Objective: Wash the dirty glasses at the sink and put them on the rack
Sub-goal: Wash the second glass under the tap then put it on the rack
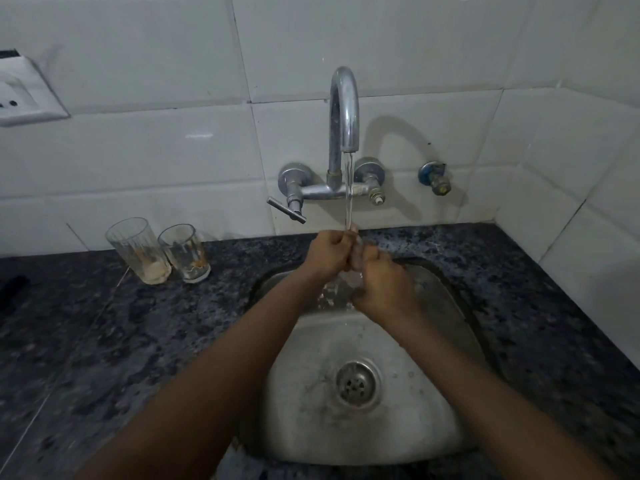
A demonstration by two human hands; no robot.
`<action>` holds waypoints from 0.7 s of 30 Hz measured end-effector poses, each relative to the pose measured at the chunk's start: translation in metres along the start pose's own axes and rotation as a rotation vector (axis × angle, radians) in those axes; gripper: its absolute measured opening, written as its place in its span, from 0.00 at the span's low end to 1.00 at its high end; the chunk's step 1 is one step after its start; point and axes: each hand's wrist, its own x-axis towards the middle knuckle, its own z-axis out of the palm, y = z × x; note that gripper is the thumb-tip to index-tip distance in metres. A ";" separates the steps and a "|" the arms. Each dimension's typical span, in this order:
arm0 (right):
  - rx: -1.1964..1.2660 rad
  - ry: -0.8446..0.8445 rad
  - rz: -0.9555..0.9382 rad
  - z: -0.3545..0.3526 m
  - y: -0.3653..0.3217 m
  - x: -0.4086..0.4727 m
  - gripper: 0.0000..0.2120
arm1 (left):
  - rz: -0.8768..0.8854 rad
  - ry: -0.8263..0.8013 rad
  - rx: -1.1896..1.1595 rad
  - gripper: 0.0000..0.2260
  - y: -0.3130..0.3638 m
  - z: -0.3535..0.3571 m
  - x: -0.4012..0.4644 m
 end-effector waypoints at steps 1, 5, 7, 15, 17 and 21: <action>-0.147 0.087 -0.058 0.002 -0.001 -0.001 0.34 | 0.007 0.015 -0.008 0.22 0.001 0.002 0.000; 0.673 -0.203 0.011 -0.013 0.008 0.009 0.26 | 0.042 0.071 -0.134 0.20 0.000 -0.002 -0.008; 1.172 -0.503 0.153 -0.020 0.012 0.011 0.10 | 0.044 0.062 -0.223 0.21 -0.005 -0.007 -0.009; -0.302 0.200 -0.233 0.011 -0.006 0.007 0.29 | -0.214 0.261 -0.082 0.22 0.004 0.000 -0.001; -0.062 0.040 -0.245 0.003 0.000 0.010 0.35 | -0.202 0.278 -0.072 0.22 0.000 0.001 -0.004; 0.880 -0.494 0.080 -0.020 0.018 0.014 0.08 | -0.077 0.248 -0.264 0.22 0.004 0.001 -0.021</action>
